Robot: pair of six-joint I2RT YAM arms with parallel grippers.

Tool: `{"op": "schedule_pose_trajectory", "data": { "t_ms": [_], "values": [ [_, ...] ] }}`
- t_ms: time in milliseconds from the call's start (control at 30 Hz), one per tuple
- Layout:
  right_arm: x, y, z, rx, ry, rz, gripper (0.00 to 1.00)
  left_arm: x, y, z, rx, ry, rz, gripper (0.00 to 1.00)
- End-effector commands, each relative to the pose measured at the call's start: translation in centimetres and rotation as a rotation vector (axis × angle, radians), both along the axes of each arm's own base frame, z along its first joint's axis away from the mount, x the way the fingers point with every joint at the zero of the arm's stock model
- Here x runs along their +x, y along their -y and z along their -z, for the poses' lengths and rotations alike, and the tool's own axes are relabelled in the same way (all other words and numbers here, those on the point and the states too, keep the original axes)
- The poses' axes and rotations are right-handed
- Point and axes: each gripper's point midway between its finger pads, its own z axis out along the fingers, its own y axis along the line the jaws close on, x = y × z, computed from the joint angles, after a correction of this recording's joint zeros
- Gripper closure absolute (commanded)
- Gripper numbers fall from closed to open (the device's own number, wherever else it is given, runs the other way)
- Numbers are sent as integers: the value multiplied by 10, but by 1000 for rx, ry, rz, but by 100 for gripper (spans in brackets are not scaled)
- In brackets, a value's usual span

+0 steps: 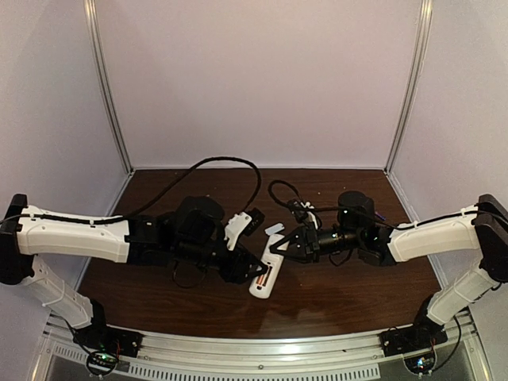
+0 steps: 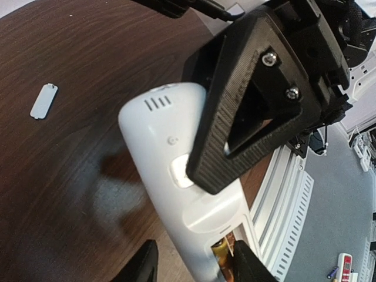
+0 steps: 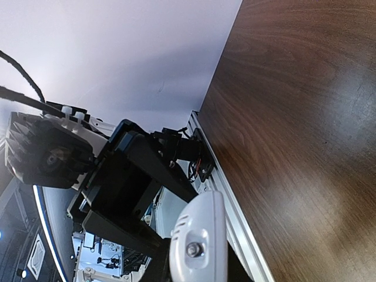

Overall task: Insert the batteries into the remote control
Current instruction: Press the battery in the battery compartment, then pass from the right arm to the left

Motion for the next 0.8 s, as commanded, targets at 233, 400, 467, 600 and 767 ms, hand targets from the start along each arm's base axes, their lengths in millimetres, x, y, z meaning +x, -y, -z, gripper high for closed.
{"op": "schedule_pose_trajectory", "data": {
  "t_ms": [233, 400, 467, 600, 767],
  "values": [
    [12, 0, -15, 29, 49, 42, 100, 12, 3, -22, -62, 42, -55, 24],
    [27, 1, 1, -17, 15, 105, 100, 21, -7, -25, -68, 80, -112, 11],
    [32, 0, 7, -28, -9, 128, 100, 21, -3, -11, -20, 49, -116, 11],
    [35, -2, 17, -49, -44, 147, 100, 31, 6, -1, 48, 46, -170, 15],
    [39, -2, 23, -76, -53, 165, 100, 39, 16, 15, 135, 37, -224, 20]
  ]
}}
